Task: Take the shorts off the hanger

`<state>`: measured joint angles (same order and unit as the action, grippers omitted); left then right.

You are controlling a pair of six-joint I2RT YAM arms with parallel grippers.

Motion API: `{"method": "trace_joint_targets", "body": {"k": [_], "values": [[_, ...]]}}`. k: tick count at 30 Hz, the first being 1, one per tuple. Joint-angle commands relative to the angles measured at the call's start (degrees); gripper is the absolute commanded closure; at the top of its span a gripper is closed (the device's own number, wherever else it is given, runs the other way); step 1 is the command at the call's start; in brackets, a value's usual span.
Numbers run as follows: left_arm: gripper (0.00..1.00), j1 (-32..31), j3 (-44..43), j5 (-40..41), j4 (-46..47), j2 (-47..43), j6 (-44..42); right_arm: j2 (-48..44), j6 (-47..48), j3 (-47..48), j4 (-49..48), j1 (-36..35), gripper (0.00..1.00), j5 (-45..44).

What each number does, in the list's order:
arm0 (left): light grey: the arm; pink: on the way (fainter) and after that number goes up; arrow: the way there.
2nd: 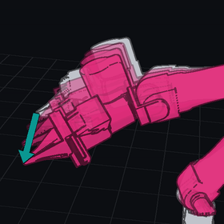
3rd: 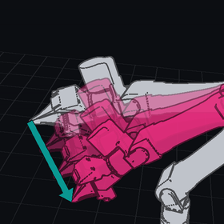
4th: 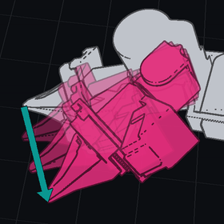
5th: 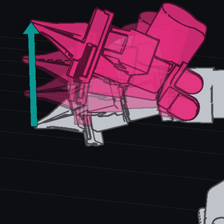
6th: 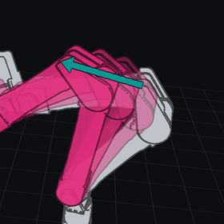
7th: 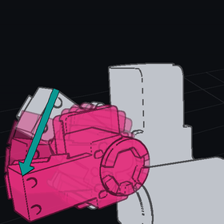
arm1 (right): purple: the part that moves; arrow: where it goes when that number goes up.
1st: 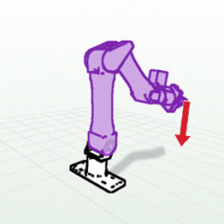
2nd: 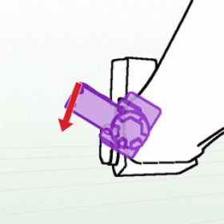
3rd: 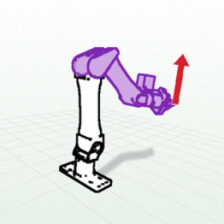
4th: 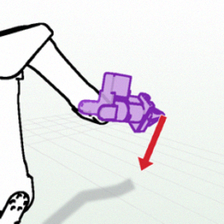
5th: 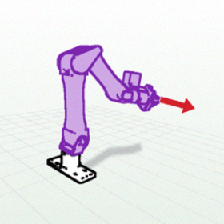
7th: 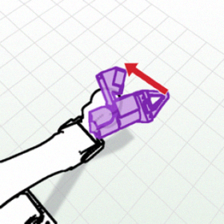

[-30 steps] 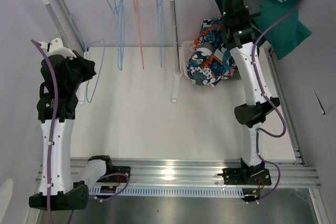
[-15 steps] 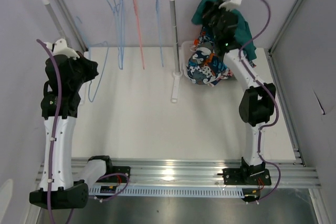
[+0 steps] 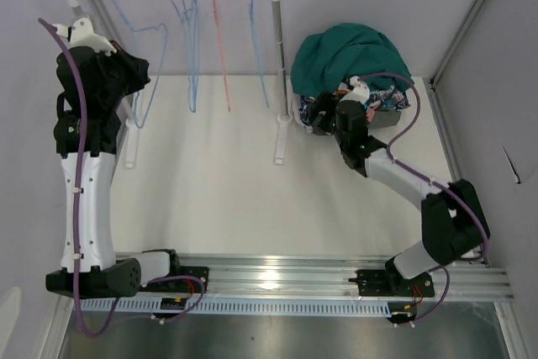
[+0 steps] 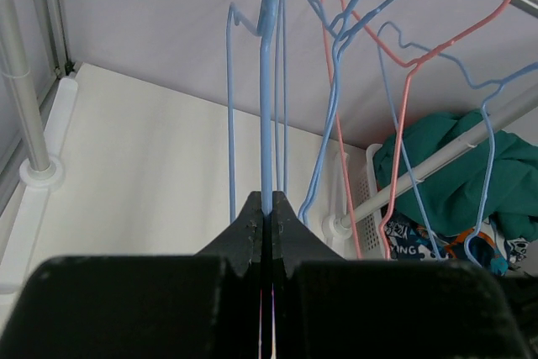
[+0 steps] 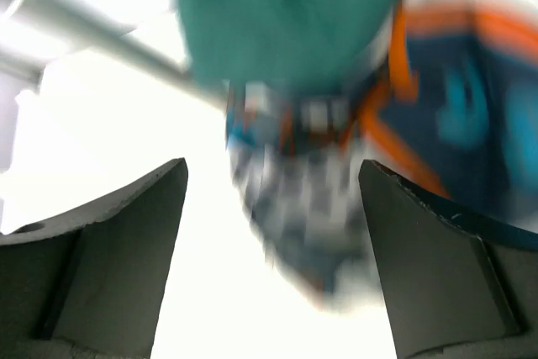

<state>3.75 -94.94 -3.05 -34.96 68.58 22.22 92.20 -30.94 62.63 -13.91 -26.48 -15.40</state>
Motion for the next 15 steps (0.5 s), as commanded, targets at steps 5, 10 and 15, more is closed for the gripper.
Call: {"method": "trace_joint_targets", "body": {"k": [5, 10, 15], "values": [[1.00, 0.2, -11.0, -2.4, 0.7, 5.6, 0.3, -16.0, -1.1, -14.7, 0.2, -6.0, 0.10, -4.1], [1.00, 0.1, -17.7, -2.4, 0.6, 11.8, -0.2, -20.2, -0.2, -17.8, 0.1, -8.7, 0.09, -3.3], [1.00, -0.8, -23.6, -2.1, -0.1, 20.0, -0.2, -22.8, 0.1, -19.7, 1.4, -10.4, 0.07, -3.9]]}}
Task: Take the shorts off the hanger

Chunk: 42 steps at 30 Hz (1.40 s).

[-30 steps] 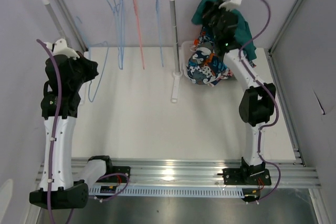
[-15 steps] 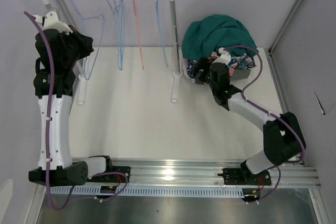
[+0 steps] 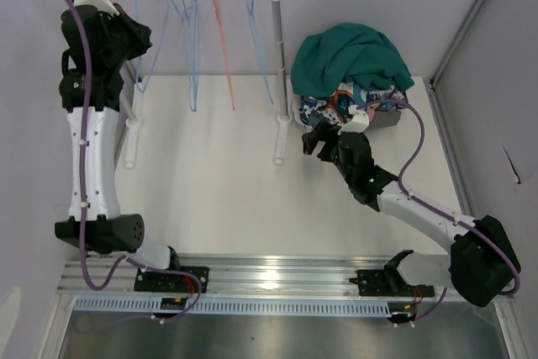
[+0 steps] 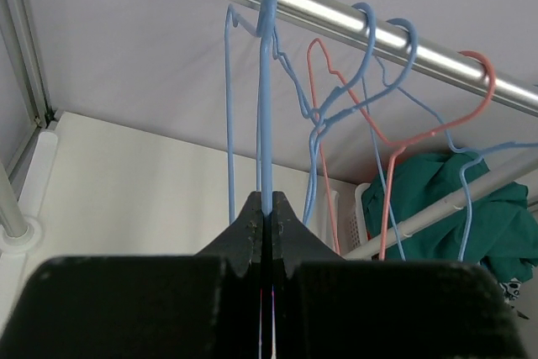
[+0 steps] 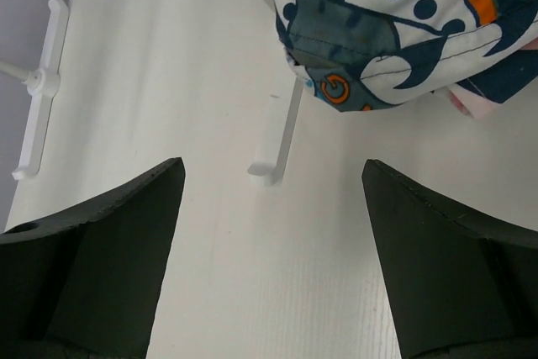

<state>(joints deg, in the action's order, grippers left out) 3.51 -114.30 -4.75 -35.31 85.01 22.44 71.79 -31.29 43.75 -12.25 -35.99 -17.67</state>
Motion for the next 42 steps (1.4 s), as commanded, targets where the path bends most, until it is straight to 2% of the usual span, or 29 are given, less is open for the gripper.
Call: {"method": "trace_joint_targets", "body": {"k": [1, 7, 12, 18, 21, 22, 24, 25, 27, 28, 32, 33, 34, 35, 39, 40, 42], "values": [[1.00, -1.0, -4.4, 0.1, -0.4, 4.5, -0.5, -2.7, 0.4, -1.3, -0.1, -1.2, 0.06, -1.7], [1.00, -5.3, 2.3, 3.7, 0.6, 5.6, -1.9, -5.8, -0.1, -5.2, 0.6, -1.4, 0.06, -1.8], [1.00, -6.8, 6.7, 6.4, 1.0, 1.7, -1.7, -8.9, 0.2, -6.4, 1.9, -1.5, 0.06, -2.2], [0.99, -7.9, 15.9, 8.5, 2.4, -3.2, -1.9, -12.0, 0.1, -7.3, 4.4, -1.6, 0.06, -3.2], [0.79, -7.9, 18.4, 8.9, 1.7, -4.5, -2.2, -14.0, 0.2, -7.1, 6.3, -1.8, 0.06, -3.9], [0.61, -7.9, 18.8, 8.9, 1.5, -5.5, -2.6, -15.3, 0.4, -7.2, 6.6, -1.9, 0.06, -4.1], [0.43, -7.9, 21.1, 9.1, 1.5, -7.0, -2.9, -16.8, 1.5, -6.7, 8.1, -2.1, 0.06, -4.8], [0.25, -7.9, 21.7, 9.1, 1.5, -8.9, -3.4, -17.6, 2.3, -6.2, 9.0, -2.2, 0.05, -5.4], [0.14, -7.9, 23.9, 9.1, 1.5, -11.3, -3.8, -19.8, 4.8, -3.9, 12.0, -2.4, 0.06, -6.5], [0.01, -7.9, 26.0, 9.1, 1.2, -12.7, -4.2, -20.7, 5.6, -2.9, 14.3, -2.6, 0.07, -7.5], [0.01, -8.1, 33.2, 7.0, 1.9, -21.5, -5.0, -23.9, 8.6, 4.9, 22.3, -2.6, 0.09, -5.5], [0.01, -8.2, 34.6, 5.6, 2.3, -26.1, -5.1, -25.3, 9.4, 6.8, 25.1, -2.7, 0.08, -4.1], [0.01, -8.3, 39.7, 5.2, 3.5, -31.2, -5.6, -26.6, 11.1, 10.1, 27.3, -2.9, 0.08, -1.0], [0.01, -8.3, 41.5, 4.8, 3.5, -31.2, -5.8, -26.6, 11.3, 11.6, 27.3, -2.9, 0.07, -0.2], [0.01, -8.4, 51.6, 2.0, 6.0, -45.7, -7.1, -31.6, 12.7, 15.3, 29.7, -3.0, 0.04, 3.3], [0.01, -8.4, 52.9, 1.5, 6.3, -47.9, -7.8, -32.7, 13.1, 15.4, 29.6, -2.9, 0.00, 4.9], [0.01, -8.4, 57.4, 1.3, 7.0, -52.2, -8.8, -34.1, 12.5, 15.1, 30.0, -2.9, 0.01, 5.9]]}}
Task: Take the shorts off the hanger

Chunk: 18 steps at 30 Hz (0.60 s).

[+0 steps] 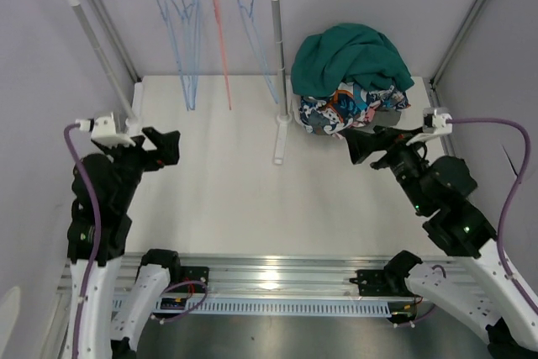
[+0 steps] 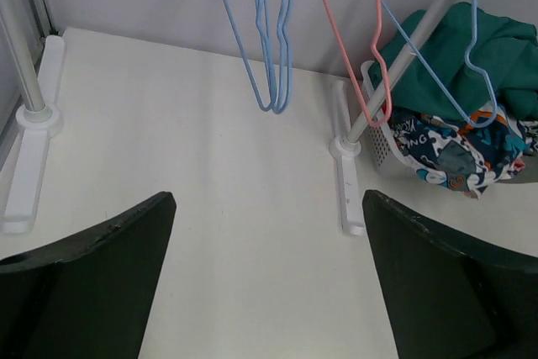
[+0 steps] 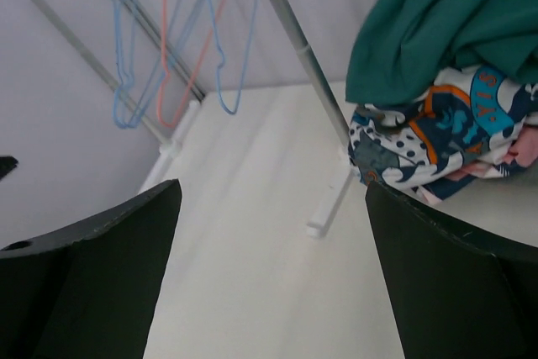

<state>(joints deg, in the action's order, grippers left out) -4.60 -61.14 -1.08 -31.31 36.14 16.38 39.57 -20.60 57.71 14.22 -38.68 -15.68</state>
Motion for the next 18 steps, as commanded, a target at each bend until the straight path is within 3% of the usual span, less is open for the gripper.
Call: {"method": "trace_joint_targets", "body": {"k": [1, 7, 18], "values": [[0.01, -0.3, 5.1, -1.4, 2.8, -7.4, -2.9, -3.0, 1.5, 1.3, 4.0, -0.3, 0.01, 5.3], [0.01, -0.3, 10.2, 6.2, 1.1, -20.7, -4.1, -8.5, -0.6, -0.3, 8.0, -0.3, 0.01, 7.2], [0.01, -0.3, 9.6, 7.0, 0.5, -19.2, -4.0, -16.9, 1.0, -4.8, 8.1, -0.3, 0.00, 3.8]]}}
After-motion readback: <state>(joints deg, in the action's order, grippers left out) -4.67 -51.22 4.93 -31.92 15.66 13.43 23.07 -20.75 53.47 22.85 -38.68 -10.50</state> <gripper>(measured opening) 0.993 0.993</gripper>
